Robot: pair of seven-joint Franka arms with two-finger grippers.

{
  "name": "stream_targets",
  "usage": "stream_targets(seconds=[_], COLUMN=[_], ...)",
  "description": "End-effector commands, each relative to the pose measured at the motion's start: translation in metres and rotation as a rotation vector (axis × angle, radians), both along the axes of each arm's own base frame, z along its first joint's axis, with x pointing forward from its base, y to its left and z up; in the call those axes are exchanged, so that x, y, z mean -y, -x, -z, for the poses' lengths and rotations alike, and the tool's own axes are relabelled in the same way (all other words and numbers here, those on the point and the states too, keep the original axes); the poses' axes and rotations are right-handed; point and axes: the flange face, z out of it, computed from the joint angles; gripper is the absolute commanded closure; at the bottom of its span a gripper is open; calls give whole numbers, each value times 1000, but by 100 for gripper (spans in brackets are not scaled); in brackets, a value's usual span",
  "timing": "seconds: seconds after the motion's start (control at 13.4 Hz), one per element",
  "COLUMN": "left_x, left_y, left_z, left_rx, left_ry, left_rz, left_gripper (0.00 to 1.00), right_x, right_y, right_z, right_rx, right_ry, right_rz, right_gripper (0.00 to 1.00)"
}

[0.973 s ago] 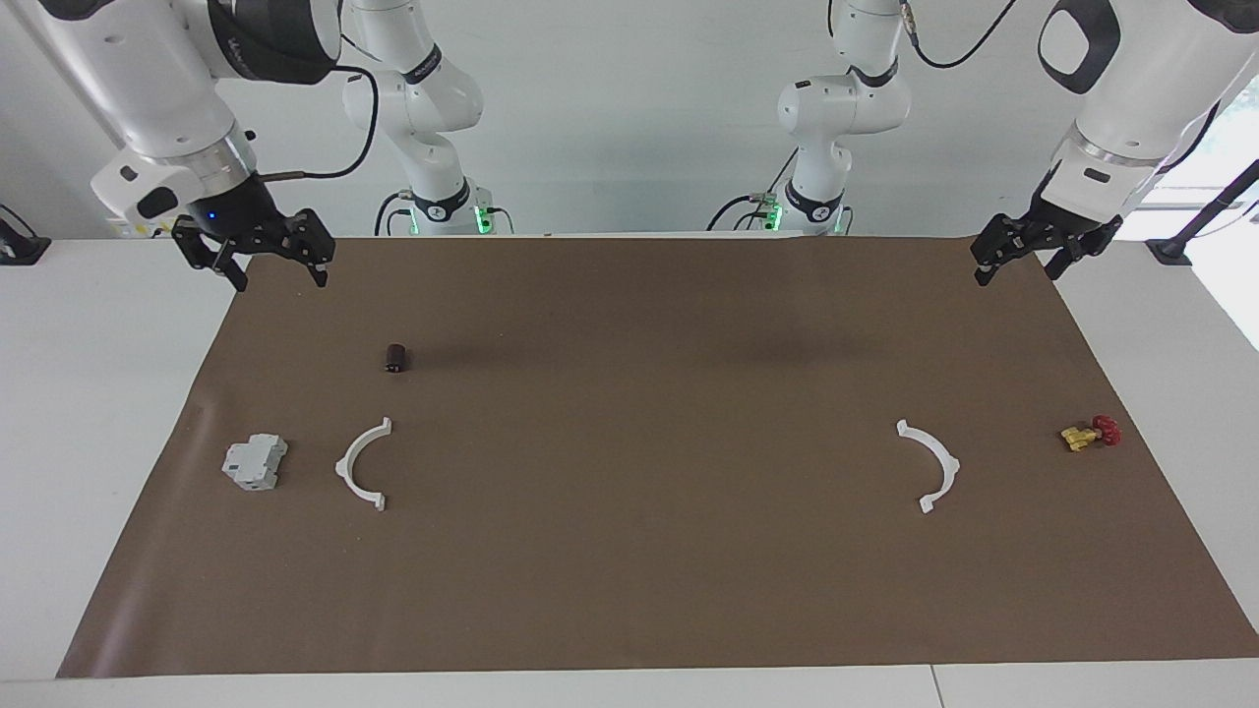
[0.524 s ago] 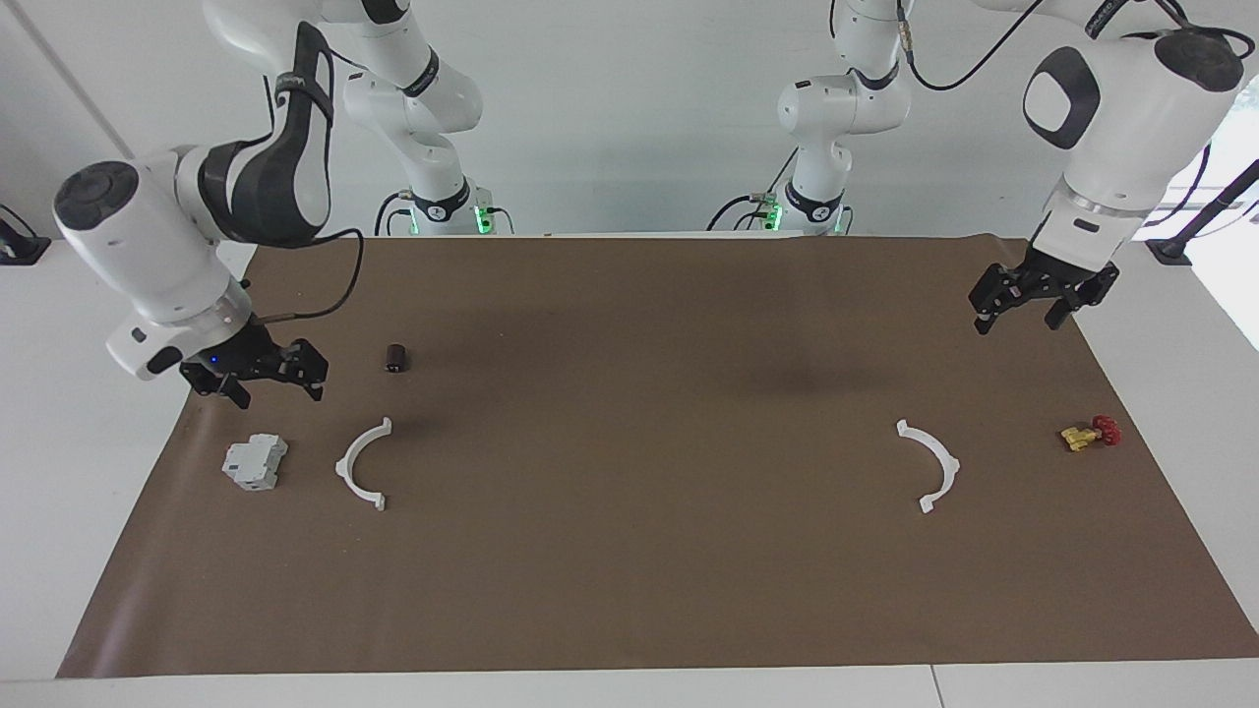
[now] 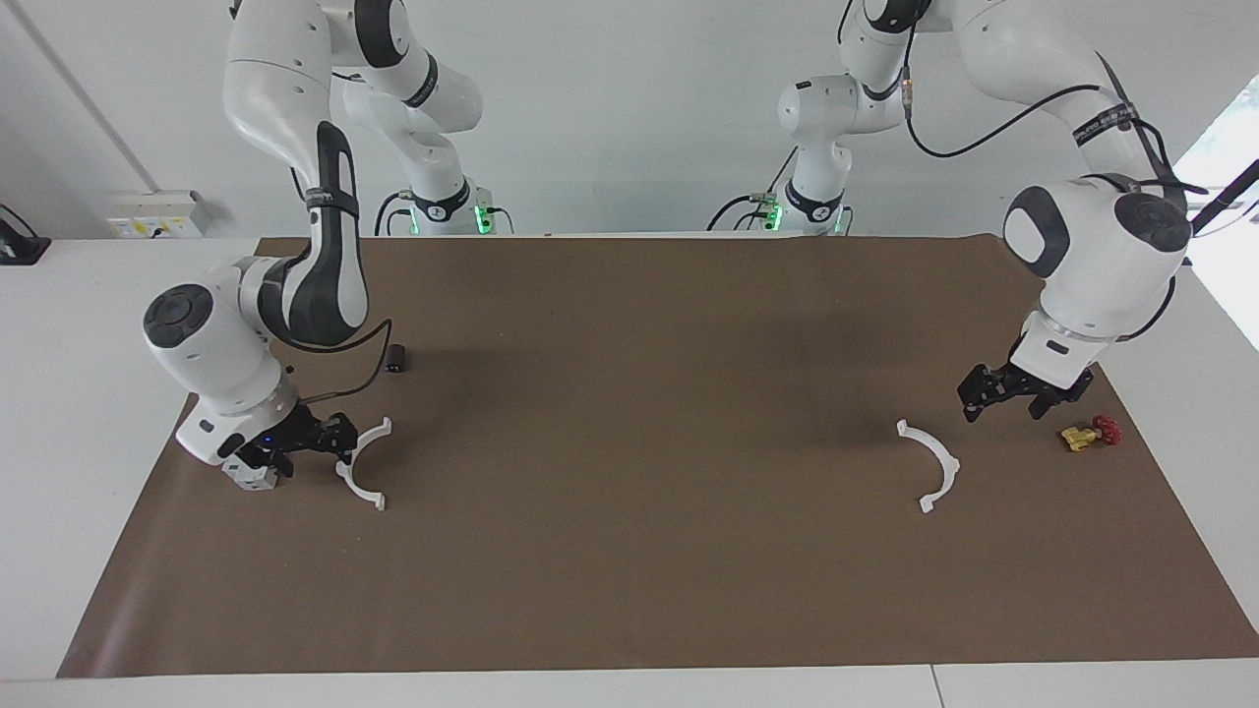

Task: Assemble drain pipe with both arms
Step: 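Grasp the white clamp halves with the left and right grippers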

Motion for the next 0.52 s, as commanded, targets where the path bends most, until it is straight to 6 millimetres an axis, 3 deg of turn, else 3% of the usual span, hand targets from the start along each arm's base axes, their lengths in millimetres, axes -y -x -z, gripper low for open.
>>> stream_targets(seconds=[0.0, 0.22, 0.45], left_x=[-1, 7, 0], left_y=[4, -7, -9], left_z=[28, 74, 97], left_rx=[25, 15, 6], left_ry=[0, -1, 0], left_rz=[30, 65, 61], left_gripper=[3, 3, 5], right_x=[-3, -5, -5], right_y=[9, 19, 23], right_z=[10, 23, 29], right_rx=[1, -3, 16], right_ry=[-21, -21, -15], right_rz=[-14, -34, -58], right_gripper=[27, 36, 50])
